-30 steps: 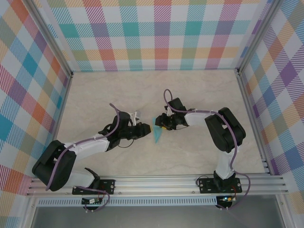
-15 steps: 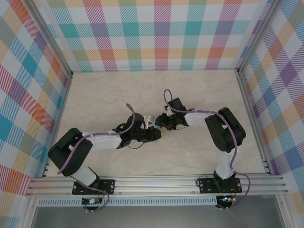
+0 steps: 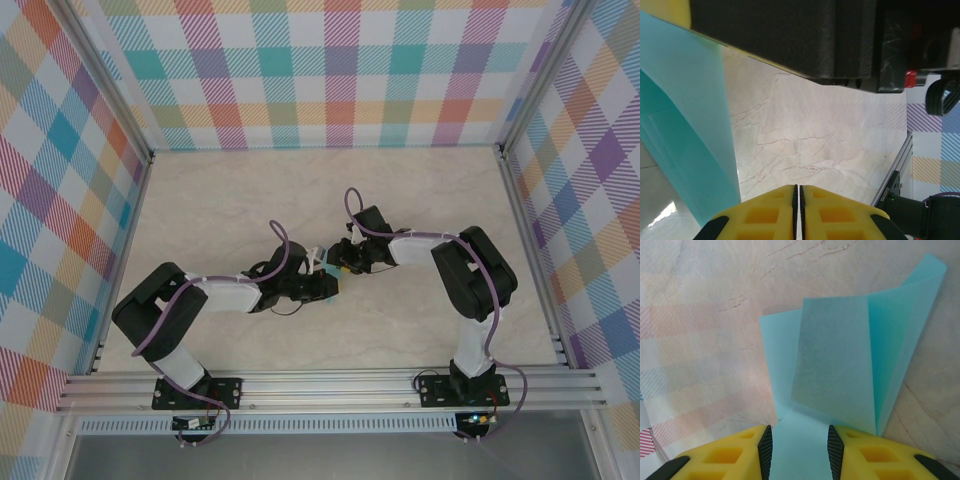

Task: Fold a paper plane with a square sheet of paper (fold left side to right side)
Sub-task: Fold the wing for the fifth time at the center of the table.

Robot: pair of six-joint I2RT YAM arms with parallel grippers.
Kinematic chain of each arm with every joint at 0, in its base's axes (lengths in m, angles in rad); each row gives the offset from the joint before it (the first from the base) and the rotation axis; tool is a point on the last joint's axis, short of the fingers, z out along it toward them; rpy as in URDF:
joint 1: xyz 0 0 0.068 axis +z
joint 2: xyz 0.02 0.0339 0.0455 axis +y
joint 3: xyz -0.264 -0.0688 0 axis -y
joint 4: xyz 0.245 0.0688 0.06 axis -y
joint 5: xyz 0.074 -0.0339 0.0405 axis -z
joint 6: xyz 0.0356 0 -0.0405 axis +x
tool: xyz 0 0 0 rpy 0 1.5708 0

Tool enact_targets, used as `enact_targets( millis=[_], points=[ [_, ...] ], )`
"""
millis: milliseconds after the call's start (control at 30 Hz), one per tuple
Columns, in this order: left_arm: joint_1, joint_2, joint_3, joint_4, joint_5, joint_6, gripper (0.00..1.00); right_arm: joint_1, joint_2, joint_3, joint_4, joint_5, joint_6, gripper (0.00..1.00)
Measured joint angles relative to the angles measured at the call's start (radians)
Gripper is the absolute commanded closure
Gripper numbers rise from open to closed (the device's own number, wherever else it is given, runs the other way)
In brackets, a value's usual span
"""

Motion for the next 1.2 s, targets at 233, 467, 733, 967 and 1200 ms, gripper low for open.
enact_targets(
  millis=[233, 467, 733, 967, 1200],
  points=[
    [0.0, 0.039, -0.031, 0.016, -0.001, -0.02, 0.89, 0.0, 0.0, 0.0, -0.002, 0.0, -0.009, 0.62],
    [0.0, 0.053, -0.034, 0.035, 0.0, -0.027, 0.89, 0.0, 0.0, 0.0, -0.003, 0.0, -0.015, 0.62],
    [-0.001, 0.093, -0.041, 0.062, -0.004, -0.049, 0.92, 0.0, 0.0, 0.0, -0.003, 0.0, -0.015, 0.62],
    [-0.016, 0.093, -0.041, 0.056, -0.027, -0.049, 0.93, 0.0, 0.0, 0.002, -0.006, 0.0, -0.016, 0.62],
    [-0.053, 0.09, -0.006, -0.024, -0.077, -0.023, 0.93, 0.003, 0.0, 0.019, -0.051, 0.01, -0.019, 0.62]
  ],
)
